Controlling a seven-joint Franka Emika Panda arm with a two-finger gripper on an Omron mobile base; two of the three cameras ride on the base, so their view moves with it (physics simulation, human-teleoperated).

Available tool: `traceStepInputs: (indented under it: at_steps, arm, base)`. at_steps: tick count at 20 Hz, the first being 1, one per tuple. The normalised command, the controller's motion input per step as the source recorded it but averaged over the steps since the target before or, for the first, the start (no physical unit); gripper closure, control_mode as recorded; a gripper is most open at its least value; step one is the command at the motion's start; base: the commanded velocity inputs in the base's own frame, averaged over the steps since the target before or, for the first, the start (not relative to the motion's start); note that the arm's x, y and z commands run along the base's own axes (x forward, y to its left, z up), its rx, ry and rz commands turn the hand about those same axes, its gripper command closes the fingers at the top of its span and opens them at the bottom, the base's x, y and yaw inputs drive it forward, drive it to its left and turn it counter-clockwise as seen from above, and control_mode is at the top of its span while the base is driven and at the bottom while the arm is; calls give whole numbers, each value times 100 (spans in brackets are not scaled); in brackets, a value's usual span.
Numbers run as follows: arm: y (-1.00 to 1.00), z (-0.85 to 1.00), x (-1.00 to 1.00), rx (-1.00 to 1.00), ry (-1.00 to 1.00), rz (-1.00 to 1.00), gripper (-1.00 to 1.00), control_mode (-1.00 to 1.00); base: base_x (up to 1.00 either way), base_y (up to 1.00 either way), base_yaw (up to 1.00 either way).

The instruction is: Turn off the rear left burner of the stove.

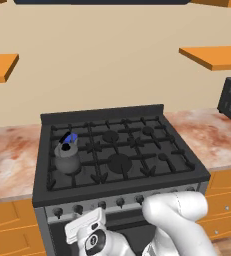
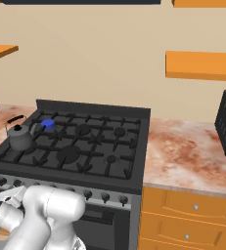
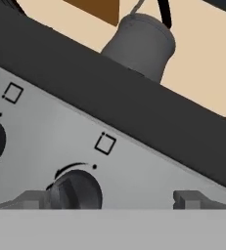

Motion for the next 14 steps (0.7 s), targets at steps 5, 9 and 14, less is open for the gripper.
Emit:
traceStepInputs:
  at_steps: [5,9,14]
  arm:
    - [18,-12,18,2,0,0,-100,-100]
    - [2,-25,9,2,1,0,-100,-100]
    - [1,-27,7,0,1,0,-100,-100]
  base:
    - [0,0,0]
    - [0,0,0]
    - [0,0,0]
